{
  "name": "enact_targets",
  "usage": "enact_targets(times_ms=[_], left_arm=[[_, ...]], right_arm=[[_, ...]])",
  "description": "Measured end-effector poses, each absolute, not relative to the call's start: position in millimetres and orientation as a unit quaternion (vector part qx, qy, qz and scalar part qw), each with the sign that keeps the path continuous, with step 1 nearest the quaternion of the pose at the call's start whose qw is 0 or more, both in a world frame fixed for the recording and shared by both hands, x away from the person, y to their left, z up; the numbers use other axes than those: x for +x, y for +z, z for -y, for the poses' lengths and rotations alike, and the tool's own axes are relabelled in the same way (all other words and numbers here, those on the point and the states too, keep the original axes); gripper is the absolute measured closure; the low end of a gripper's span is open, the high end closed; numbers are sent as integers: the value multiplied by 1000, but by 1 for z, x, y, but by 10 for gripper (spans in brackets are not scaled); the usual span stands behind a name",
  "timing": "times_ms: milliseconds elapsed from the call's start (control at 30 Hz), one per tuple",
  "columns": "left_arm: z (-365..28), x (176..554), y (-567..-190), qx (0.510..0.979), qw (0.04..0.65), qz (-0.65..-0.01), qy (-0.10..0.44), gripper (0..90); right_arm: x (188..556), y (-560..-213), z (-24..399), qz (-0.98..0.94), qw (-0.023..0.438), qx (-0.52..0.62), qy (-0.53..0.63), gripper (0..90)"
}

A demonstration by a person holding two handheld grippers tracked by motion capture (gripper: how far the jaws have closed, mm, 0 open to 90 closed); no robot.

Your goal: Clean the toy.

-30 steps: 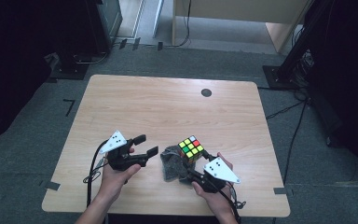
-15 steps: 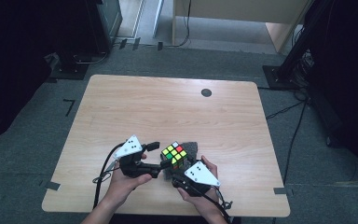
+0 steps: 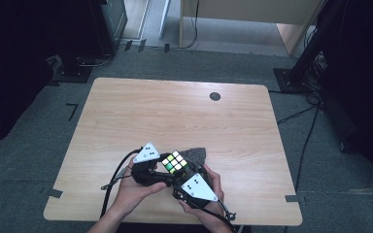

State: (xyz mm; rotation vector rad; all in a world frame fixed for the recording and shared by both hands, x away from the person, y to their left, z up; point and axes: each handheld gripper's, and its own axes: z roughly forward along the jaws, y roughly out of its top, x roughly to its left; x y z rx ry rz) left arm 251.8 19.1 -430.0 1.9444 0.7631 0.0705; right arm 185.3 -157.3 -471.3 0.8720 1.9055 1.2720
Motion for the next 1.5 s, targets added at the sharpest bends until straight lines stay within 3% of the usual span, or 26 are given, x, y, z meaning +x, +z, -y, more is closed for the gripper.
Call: enact_targets(times_ms=[267, 1100, 1500], left_arm=[[-20, 251, -429, 810, 497, -309, 42, 338], [-34, 260, -425, 789, 521, -325, 3, 340], [-30, 267, -424, 806, 502, -312, -28, 319]], right_arm=[[185, -473, 156, -734, 342, 332, 483, 344], [185, -474, 160, -740, 347, 316, 482, 349], [179, -475, 157, -746, 408, 264, 456, 349]])
